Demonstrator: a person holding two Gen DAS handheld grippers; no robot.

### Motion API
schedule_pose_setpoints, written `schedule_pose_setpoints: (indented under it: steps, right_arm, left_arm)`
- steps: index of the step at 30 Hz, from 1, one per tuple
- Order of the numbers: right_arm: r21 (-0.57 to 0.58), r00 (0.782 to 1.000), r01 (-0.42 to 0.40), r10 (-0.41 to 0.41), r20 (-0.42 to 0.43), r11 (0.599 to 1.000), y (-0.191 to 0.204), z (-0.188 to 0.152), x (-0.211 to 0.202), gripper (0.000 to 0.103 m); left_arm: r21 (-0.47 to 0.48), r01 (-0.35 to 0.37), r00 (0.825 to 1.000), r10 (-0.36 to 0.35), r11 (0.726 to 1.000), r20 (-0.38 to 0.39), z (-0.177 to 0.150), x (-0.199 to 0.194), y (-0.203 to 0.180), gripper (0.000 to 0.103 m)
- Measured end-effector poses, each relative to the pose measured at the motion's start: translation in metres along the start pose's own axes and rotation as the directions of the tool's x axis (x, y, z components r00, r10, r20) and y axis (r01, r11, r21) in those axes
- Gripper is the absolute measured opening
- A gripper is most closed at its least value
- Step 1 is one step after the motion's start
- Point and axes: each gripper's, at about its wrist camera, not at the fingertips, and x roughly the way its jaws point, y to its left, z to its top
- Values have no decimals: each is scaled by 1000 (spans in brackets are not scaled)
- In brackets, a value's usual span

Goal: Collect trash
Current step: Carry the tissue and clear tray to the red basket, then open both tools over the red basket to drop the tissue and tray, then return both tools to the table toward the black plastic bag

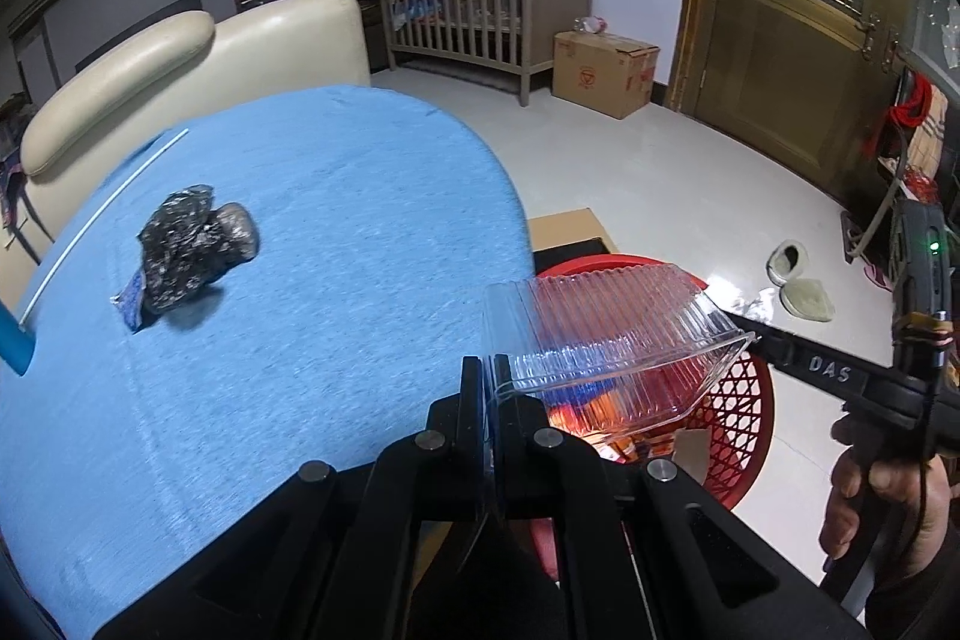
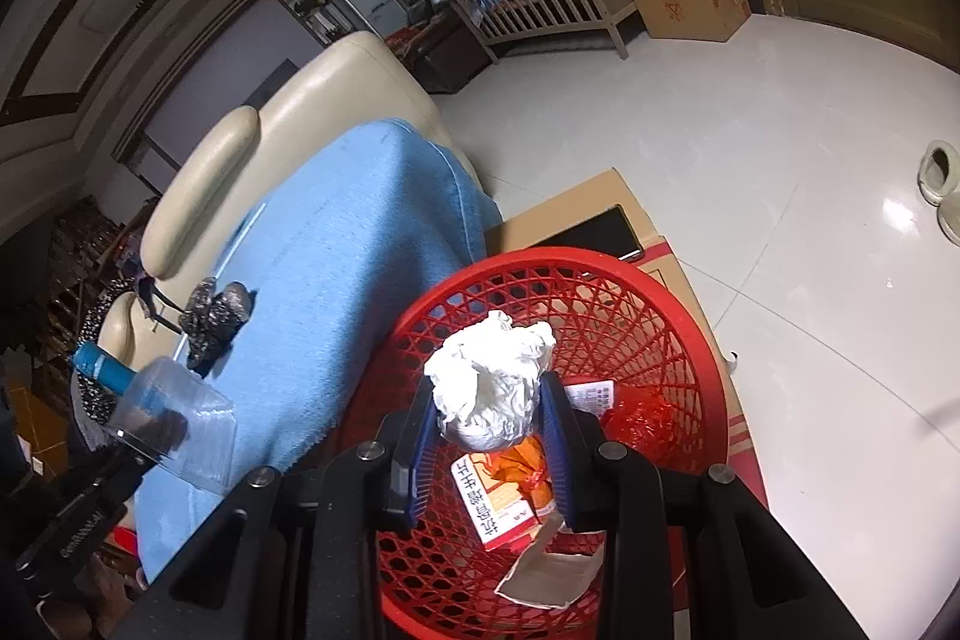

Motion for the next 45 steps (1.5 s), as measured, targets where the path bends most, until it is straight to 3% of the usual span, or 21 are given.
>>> schedule_pose_setpoints:
  steps: [8, 10, 11, 12, 26, 29, 30, 31, 32, 34, 37, 45]
  right_arm:
    - [-2, 998, 57, -57, -31, 998, -6, 3, 12, 36]
    - [25, 995, 90, -89, -42, 996, -14, 4, 16, 50]
    - [52, 994, 102, -100, -35, 993, -20, 4, 14, 75]
    - [70, 994, 106, -104, -23, 992, -23, 5, 11, 78]
    - [89, 990, 112, -119, 78, 990, -28, 18, -22, 78]
    - [87, 988, 116, -124, 94, 989, -27, 20, -28, 78]
    - [88, 987, 119, -127, 100, 989, -27, 21, -30, 78]
    - [90, 985, 123, -133, 108, 988, -27, 22, -33, 78]
    - [91, 983, 128, -138, 119, 988, -27, 23, -37, 78]
    - [90, 978, 143, -155, 141, 986, -27, 26, -45, 78]
    - [92, 971, 162, -175, 164, 983, -26, 30, -54, 78]
    - [22, 978, 145, -147, 150, 989, 14, 32, -44, 78]
  left_arm:
    - [27, 30, 999, -31, 999, 13, 9, 5, -12, 2]
    - [38, 36, 999, -37, 999, 13, 9, 6, -16, 2]
    - [47, 38, 999, -39, 998, 12, 10, 7, -19, 2]
    - [55, 41, 999, -42, 998, 10, 9, 8, -22, 2]
    - [132, 84, 996, -77, 988, -54, 4, 28, -53, 2]
    - [158, 100, 991, -84, 982, -105, 5, 42, -65, 2]
    - [166, 100, 989, -81, 981, -122, 6, 48, -67, 6]
    - [171, 91, 988, -68, 981, -139, 7, 54, -70, 26]
    - [166, 79, 987, -55, 983, -149, 9, 58, -70, 58]
    - [126, 60, 994, -48, 990, -101, 12, 50, -60, 78]
    - [60, 92, 995, -90, 994, -46, 17, 32, -41, 78]
    - [-96, 26, 997, -19, 995, 68, 15, -8, 24, 78]
